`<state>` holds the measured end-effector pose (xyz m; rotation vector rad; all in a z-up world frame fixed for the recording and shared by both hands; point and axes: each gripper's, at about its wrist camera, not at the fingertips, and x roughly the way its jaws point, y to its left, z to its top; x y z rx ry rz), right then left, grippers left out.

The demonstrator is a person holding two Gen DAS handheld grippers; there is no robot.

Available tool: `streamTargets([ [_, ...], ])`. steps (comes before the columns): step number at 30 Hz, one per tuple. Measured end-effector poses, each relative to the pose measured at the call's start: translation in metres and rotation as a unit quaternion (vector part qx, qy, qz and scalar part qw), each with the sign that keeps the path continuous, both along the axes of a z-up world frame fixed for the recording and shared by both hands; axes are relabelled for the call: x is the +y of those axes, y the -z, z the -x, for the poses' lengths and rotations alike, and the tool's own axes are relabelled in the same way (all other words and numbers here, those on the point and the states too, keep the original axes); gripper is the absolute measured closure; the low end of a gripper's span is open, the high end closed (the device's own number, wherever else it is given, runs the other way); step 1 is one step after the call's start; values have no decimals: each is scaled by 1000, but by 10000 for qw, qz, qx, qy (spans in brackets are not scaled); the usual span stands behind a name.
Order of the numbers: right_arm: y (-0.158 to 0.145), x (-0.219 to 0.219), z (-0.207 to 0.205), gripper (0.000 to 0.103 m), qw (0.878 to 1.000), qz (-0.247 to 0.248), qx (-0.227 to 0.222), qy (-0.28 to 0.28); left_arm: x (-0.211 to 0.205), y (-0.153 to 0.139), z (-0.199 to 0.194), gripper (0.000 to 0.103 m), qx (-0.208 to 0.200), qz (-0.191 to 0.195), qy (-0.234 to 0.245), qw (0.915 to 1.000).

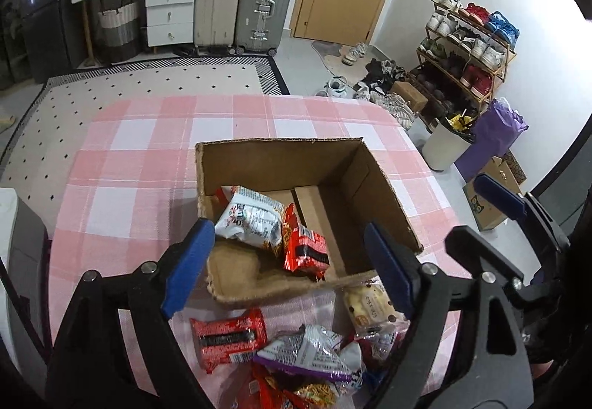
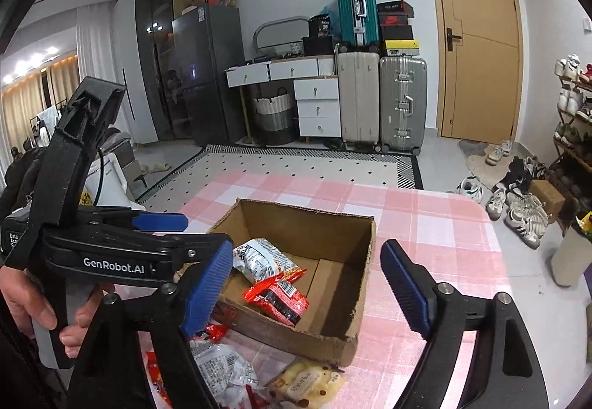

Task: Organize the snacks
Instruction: 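Withdraw both open grippers from the box back toward the snack pile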

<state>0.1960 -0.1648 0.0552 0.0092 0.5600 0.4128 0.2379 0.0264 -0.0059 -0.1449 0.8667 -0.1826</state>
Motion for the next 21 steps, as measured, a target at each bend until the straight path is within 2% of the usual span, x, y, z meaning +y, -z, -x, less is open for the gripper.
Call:
streamTargets([
  [14,-26,-22,68,9,9992,-175,-318,144,-5,-31,75,15,-341,-361,-191,9986],
  [18,-33,-27,88,7,9987,-219,-415,175,-1,-39,100,3,-482,-370,-268,9978],
  [21,-37,-29,104,6,9984,-245,-476,181,3,-44,115,1,-577,-389,-319,9971],
])
